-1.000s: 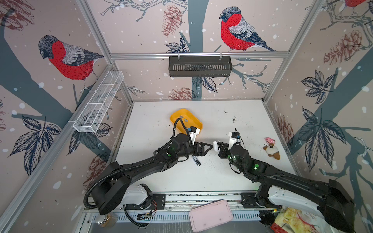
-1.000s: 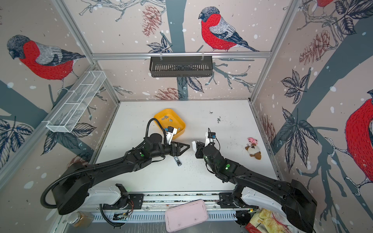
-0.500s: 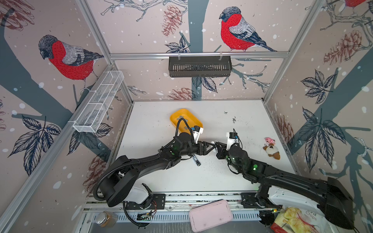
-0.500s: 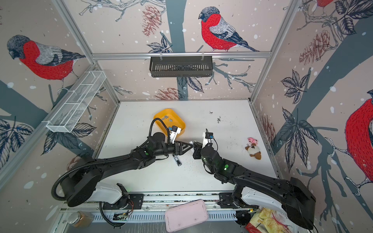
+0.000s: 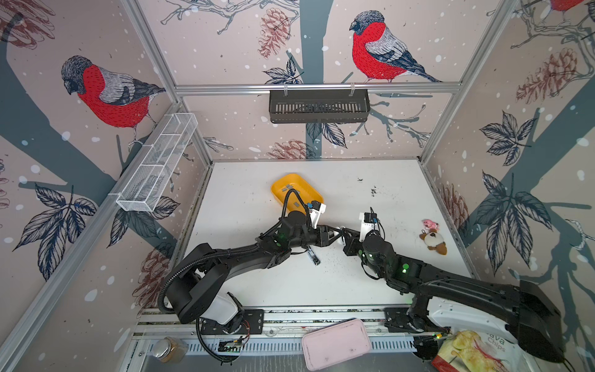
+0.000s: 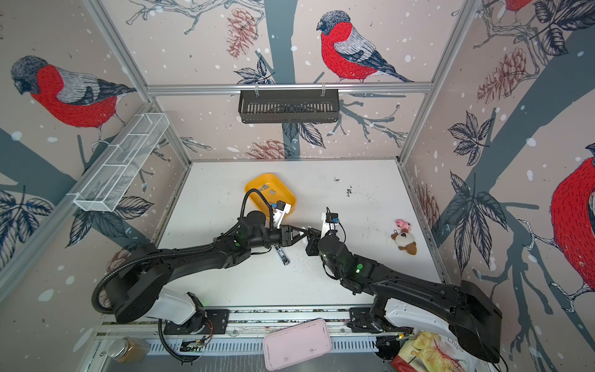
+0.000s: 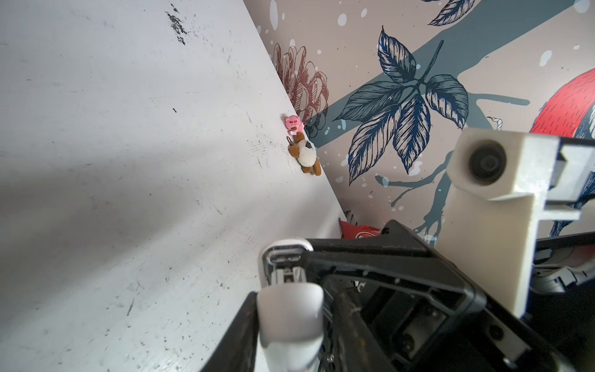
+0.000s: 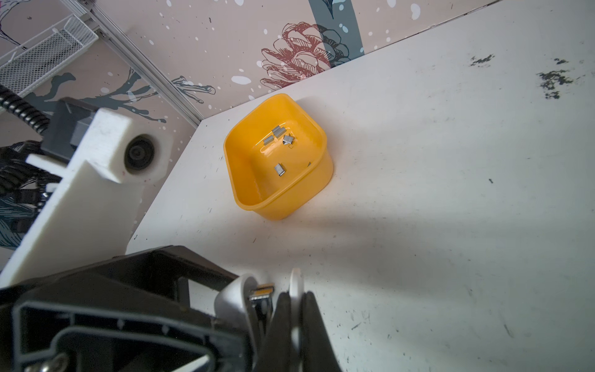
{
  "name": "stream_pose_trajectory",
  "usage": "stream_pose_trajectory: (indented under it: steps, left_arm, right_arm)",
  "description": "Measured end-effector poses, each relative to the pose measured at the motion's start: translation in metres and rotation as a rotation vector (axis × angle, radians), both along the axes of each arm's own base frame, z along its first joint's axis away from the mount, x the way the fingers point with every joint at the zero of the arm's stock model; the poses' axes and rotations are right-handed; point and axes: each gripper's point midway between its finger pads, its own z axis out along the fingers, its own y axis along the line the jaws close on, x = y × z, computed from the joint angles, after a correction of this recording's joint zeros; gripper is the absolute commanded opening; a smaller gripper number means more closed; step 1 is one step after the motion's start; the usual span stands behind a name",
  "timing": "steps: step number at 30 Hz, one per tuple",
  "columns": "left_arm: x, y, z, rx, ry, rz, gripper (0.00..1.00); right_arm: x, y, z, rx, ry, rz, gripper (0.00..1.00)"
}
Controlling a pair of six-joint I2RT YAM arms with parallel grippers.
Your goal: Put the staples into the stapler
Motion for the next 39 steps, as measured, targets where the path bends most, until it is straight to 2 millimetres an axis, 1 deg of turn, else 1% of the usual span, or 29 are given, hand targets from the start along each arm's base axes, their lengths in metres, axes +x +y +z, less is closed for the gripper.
stream_pose_trajectory:
  steps: [2, 3, 4, 6, 9, 14, 16, 19, 22, 24, 27, 28, 32, 34, 39]
  left_arm:
    - [0.0, 0.0, -0.001, 0.003, 0.002, 0.003, 0.3]
    - [0.0, 0.0, -0.001, 0.005, 0.001, 0.004, 0.29]
    - [0.001, 0.001, -0.002, 0.008, 0.002, 0.006, 0.27]
    - [0.001, 0.001, -0.001, 0.013, -0.005, 0.002, 0.25]
    - [0.0, 0.001, 0.002, 0.028, -0.026, -0.006, 0.24]
    - [0.001, 0.007, 0.005, 0.045, -0.073, -0.051, 0.24]
    - [0.004, 0.012, 0.003, 0.058, -0.086, -0.062, 0.23]
    - [0.004, 0.016, 0.004, 0.09, -0.134, -0.094, 0.23]
    - [-0.002, 0.017, 0.015, 0.125, -0.221, -0.143, 0.23]
    - [-0.003, 0.019, 0.02, 0.149, -0.273, -0.159, 0.23]
    - [-0.011, 0.021, 0.019, 0.2, -0.323, -0.197, 0.23]
    - [-0.014, 0.02, 0.018, 0.221, -0.339, -0.214, 0.23]
    - [-0.023, 0.015, 0.017, 0.318, -0.421, -0.26, 0.22]
    - [-0.026, 0.014, 0.016, 0.356, -0.462, -0.27, 0.22]
    - [-0.022, 0.022, 0.008, 0.424, -0.491, -0.256, 0.21]
  right_arm:
    - [0.0, 0.0, 0.0, 0.003, 0.001, -0.005, 0.1]
    - [0.001, 0.0, -0.001, 0.013, 0.008, -0.011, 0.15]
    - [0.001, 0.0, -0.001, 0.015, 0.009, -0.014, 0.19]
    - [0.003, -0.001, -0.001, 0.012, 0.006, -0.026, 0.22]
    - [0.004, -0.003, -0.001, 0.029, 0.009, -0.029, 0.26]
    - [0.002, -0.008, 0.0, 0.108, 0.037, 0.027, 0.4]
    - [0.001, -0.014, 0.003, 0.149, 0.039, 0.054, 0.45]
    - [0.003, -0.026, 0.006, 0.203, 0.045, 0.071, 0.47]
    - [0.002, -0.032, 0.021, 0.27, 0.042, 0.104, 0.48]
    - [0.002, -0.034, 0.031, 0.282, 0.048, 0.122, 0.48]
    - [0.005, -0.034, 0.044, 0.266, 0.075, 0.144, 0.55]
    - [0.005, -0.033, 0.045, 0.253, 0.084, 0.157, 0.58]
    - [0.001, -0.024, 0.036, 0.195, 0.171, 0.215, 0.65]
    - [0.0, -0.022, 0.032, 0.171, 0.196, 0.229, 0.71]
    - [-0.009, -0.016, 0.013, 0.152, 0.256, 0.272, 0.78]
